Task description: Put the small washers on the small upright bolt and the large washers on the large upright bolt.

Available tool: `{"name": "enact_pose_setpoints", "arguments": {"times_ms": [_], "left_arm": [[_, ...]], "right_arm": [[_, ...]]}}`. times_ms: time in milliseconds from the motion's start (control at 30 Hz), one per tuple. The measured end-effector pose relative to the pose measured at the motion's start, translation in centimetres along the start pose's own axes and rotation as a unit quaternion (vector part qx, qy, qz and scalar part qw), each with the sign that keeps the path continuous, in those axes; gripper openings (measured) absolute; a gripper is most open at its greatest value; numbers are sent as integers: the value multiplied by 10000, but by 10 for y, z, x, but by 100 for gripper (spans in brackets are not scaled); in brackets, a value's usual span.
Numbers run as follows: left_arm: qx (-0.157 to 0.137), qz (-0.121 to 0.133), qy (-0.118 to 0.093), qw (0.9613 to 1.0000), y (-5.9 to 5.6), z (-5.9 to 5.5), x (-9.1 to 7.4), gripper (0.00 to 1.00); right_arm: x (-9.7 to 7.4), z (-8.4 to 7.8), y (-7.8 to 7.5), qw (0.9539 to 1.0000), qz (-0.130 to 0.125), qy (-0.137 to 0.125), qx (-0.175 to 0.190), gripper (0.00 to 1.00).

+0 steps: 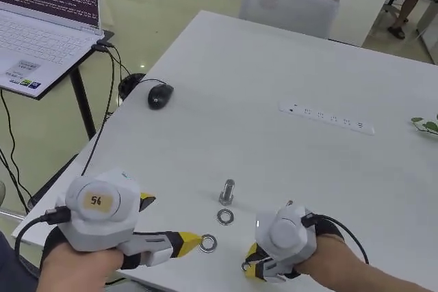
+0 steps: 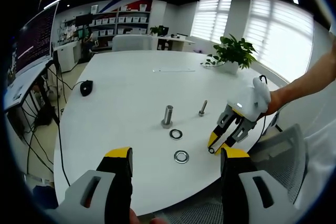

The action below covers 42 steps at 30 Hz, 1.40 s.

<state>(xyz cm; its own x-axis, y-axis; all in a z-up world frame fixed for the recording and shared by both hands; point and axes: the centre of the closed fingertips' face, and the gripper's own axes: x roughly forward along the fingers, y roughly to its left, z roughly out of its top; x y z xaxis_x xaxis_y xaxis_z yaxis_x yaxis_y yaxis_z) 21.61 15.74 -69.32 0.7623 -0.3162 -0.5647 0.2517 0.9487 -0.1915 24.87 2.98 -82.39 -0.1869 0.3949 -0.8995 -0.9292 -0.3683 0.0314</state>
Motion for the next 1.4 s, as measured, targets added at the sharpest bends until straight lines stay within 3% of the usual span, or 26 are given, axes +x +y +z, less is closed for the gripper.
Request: {"name": "enact_pose_setpoints", "arguments": {"times_ms": [233, 500, 1000, 1133, 1233, 1267, 1300, 1400], "left_arm": [[19, -38, -10, 10000, -3, 1, 1, 68], [50, -67, -8, 10000, -5, 2, 2, 68], [73, -53, -10, 10000, -3, 5, 1, 67], [79, -77, -9, 9999, -5, 5, 3, 67], [91, -98, 1, 9999, -6, 5, 4, 68], [91, -106, 7, 9999, -7, 5, 5, 68], [89, -116, 29, 9999, -6, 3, 6, 68], [84, -115, 32, 9999, -6, 2, 6, 68]], "right_arm": [[1, 0, 2, 9991, -10, 172, -393, 17], [1, 0, 0, 9987, -154, 275, -407, 14], [-13, -14, -10, 9983, -413, -62, 405, 13], [-26, -24, -24, 9951, -630, -173, 744, 13], [-40, -31, -38, 9897, -848, -285, 1118, 13], [-46, -33, -45, 9878, -924, -327, 1210, 13], [-67, -39, -67, 9813, -1217, -399, 1434, 13], [-80, -42, -80, 9778, -1353, -451, 1538, 13]]}}
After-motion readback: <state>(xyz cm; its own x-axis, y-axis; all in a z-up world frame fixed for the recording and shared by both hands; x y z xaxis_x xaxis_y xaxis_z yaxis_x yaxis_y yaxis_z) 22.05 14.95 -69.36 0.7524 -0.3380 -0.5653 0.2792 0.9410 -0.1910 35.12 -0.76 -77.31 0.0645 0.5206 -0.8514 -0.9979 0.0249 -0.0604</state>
